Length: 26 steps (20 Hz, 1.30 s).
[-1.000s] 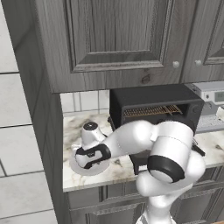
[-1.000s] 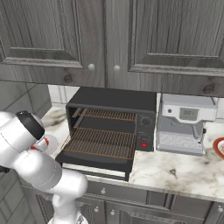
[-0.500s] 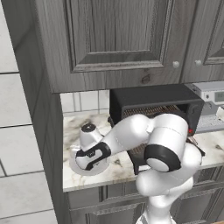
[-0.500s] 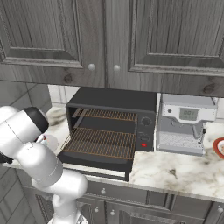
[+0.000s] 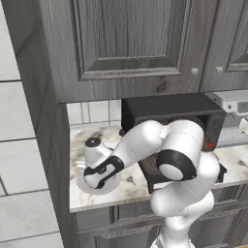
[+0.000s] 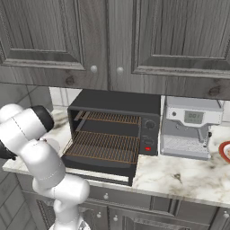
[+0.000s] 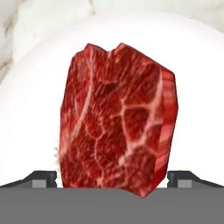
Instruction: Open the toaster oven door. Place the bread on the top rack in the toaster oven and place the steak on the bottom rack.
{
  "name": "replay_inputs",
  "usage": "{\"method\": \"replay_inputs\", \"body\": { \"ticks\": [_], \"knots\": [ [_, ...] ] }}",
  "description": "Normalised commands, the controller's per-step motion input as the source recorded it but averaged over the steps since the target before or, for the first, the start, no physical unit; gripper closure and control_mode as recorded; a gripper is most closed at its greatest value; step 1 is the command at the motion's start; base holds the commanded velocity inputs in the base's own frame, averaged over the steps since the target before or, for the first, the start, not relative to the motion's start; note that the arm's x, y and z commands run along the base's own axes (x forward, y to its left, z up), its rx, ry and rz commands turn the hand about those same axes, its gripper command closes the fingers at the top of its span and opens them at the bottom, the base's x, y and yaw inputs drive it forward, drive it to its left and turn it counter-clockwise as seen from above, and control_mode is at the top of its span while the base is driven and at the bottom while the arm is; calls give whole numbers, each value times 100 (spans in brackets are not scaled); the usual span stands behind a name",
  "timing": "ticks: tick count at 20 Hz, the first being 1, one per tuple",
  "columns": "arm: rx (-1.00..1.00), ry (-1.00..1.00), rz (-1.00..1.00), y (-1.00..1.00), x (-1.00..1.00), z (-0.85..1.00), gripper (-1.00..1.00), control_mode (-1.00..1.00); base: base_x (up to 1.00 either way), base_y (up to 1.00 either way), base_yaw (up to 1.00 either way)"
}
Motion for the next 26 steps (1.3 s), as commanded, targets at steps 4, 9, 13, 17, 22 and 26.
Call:
{"method": "replay_inputs", "body": {
  "ticks": [4,9,13,17,22,26],
  "knots": [
    [-1,0,-2,3,2,-7,100,-100,0,0,0],
    [0,0,-1,0,0,-3,100,-100,0,0,0],
    [0,0,0,-2,-3,0,100,-100,0,0,0],
    [0,0,0,-4,-11,4,100,-100,0,0,0],
    [7,-1,0,-22,-32,23,100,-100,0,0,0],
    [8,-2,0,-31,-34,29,100,-100,0,0,0]
  ]
}}
